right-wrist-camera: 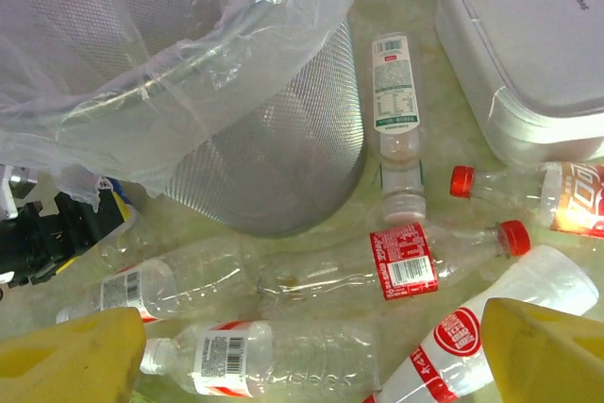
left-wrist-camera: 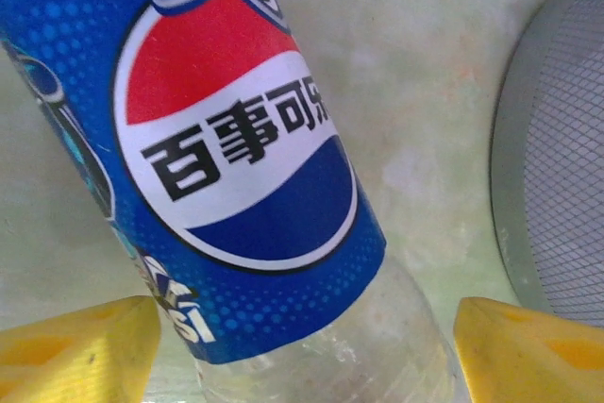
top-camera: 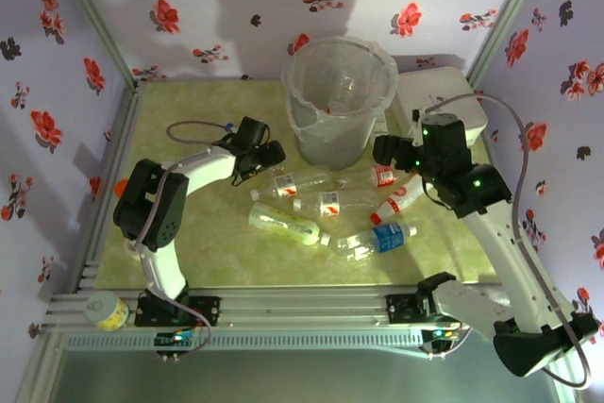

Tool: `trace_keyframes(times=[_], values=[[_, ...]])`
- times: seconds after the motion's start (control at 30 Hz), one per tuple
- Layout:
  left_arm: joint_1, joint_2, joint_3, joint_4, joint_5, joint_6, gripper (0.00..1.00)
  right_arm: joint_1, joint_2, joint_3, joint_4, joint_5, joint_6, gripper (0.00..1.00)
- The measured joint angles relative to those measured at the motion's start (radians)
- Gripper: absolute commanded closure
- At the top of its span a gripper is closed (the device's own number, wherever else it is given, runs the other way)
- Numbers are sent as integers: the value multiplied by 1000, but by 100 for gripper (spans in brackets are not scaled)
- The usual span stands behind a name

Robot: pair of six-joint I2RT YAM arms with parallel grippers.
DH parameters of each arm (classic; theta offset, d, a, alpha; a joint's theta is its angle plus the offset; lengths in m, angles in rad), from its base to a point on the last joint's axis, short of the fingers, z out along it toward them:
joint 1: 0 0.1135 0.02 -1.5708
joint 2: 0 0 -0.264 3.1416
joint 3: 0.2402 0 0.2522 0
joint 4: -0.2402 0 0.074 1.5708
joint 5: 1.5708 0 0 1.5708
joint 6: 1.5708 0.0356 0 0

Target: Put the plastic bottles in the bin

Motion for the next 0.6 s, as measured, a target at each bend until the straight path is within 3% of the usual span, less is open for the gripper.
trace_keyframes(times=[0.4, 0.6], values=[[32, -22, 39, -79, -21, 131, 47, 0, -4, 79, 0, -73, 25, 8], [34, -146, 62, -141, -27, 217, 52, 0, 49, 165, 13, -164, 26, 8]])
